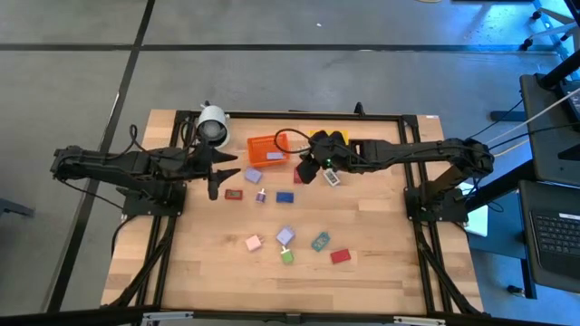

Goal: Pick & Place Office items
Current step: Put the top green charger adapter into the orange bin

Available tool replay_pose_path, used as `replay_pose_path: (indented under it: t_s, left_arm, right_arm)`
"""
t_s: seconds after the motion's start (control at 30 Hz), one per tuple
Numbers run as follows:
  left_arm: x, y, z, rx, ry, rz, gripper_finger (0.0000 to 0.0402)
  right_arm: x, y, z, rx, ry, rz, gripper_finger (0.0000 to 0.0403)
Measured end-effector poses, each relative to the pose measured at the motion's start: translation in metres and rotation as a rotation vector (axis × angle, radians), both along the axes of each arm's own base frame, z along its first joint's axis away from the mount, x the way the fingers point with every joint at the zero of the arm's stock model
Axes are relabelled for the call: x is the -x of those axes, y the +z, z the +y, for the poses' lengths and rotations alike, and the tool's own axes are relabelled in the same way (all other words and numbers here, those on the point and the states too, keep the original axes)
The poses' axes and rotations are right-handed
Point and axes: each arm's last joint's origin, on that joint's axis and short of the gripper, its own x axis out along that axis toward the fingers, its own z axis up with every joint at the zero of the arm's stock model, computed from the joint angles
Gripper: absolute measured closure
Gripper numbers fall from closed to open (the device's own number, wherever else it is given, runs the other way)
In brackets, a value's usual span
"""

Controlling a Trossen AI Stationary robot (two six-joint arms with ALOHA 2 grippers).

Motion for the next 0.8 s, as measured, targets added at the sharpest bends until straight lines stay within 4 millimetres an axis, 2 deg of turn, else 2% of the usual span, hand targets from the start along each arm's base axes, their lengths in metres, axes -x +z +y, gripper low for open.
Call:
replay_pose_path:
  t_s: [0.33, 0.8]
  left_arm:
    - [0.001, 0.000, 0.001, -0.005, 0.038, 0.002, 0.0217]
    - [0.001, 0.000, 0.001, -0.001, 0.067, -0.002, 0.0217]
  right_arm:
    - [-0.002, 0.005, -0.027, 0.003, 0.010, -0.051, 0.0257]
    - [-0.002, 0.009, -0.055, 0.026, 0.042, -0.091, 0.0257]
